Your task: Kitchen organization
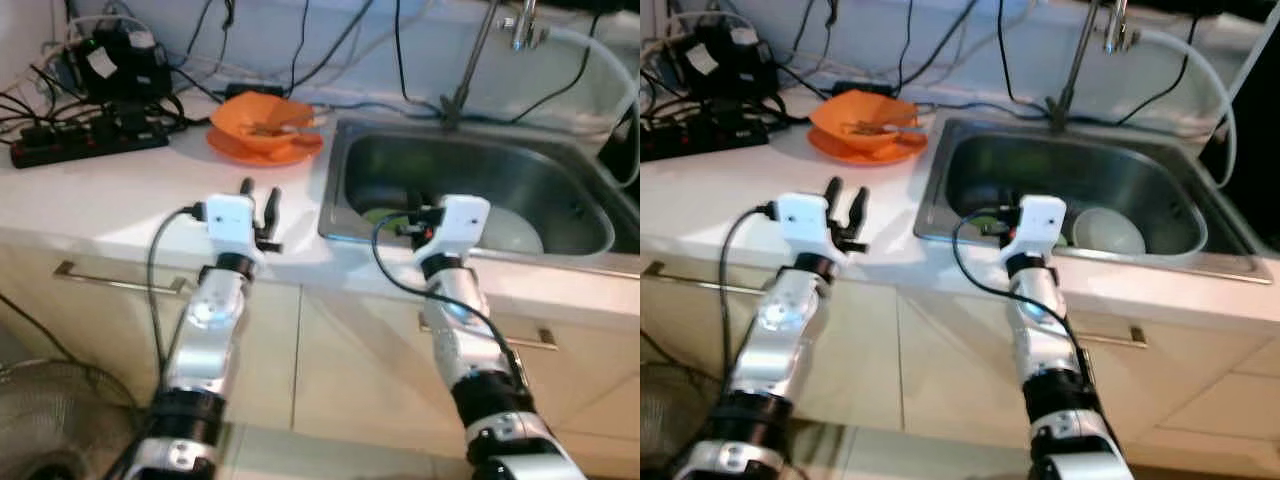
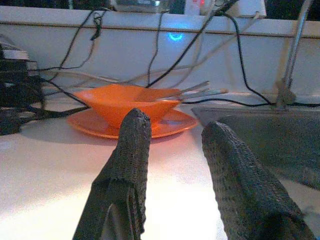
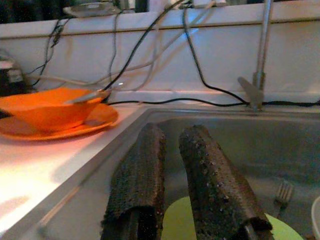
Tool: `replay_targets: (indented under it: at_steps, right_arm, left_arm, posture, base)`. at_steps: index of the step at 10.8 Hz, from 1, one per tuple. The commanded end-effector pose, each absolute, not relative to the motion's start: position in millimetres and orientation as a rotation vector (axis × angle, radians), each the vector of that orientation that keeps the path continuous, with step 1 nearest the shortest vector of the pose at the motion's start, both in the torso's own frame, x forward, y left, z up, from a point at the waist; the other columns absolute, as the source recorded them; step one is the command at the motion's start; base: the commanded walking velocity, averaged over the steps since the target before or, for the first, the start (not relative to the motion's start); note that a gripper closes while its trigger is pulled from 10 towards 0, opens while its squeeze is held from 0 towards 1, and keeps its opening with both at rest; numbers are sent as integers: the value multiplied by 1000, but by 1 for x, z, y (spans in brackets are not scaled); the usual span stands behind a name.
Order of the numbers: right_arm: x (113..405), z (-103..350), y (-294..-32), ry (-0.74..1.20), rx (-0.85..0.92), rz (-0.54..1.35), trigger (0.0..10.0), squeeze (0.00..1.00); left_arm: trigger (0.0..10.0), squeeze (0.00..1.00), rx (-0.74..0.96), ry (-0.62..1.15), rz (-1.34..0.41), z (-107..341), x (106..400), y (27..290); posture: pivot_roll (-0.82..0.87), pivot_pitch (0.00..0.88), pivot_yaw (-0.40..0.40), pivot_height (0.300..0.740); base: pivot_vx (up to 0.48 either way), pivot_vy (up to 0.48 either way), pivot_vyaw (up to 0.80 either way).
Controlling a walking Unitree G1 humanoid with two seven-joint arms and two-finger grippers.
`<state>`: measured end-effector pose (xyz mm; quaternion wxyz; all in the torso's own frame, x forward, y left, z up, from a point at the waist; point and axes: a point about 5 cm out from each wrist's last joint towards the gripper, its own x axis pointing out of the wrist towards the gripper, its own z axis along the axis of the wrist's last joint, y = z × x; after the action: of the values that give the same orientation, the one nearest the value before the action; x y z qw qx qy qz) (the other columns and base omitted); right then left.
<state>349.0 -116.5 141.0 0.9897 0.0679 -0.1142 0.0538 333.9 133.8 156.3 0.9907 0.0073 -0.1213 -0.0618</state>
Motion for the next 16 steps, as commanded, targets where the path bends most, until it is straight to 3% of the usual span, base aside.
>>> replay_targets:
  at_steps: [1,4,11,16]
  right_arm:
    - [351,144,-122,-229,144,86,10000,0]
    - [351,143,-122,-222,149,82,10000,0]
    - [352,143,-124,-218,140,81,10000,0]
    - [352,143,-118,-213,146,101,10000,0]
  left_arm:
    - [10000,0,17,-244,-132,158,336,129]
    - [10000,0,35,-242,-129,159,336,129]
    - [10000,0,29,-269,-107,164,336,130]
    - [10000,0,41,-263,-108,164,337,129]
  posture:
    - [215,13,-25,740]
    - [216,14,-24,740]
    - [219,0,-24,740]
    - [220,0,-25,740]
  base:
    - [0,307,0]
    - [0,358,0]
    - [0,0,0]
    - [272,0,0]
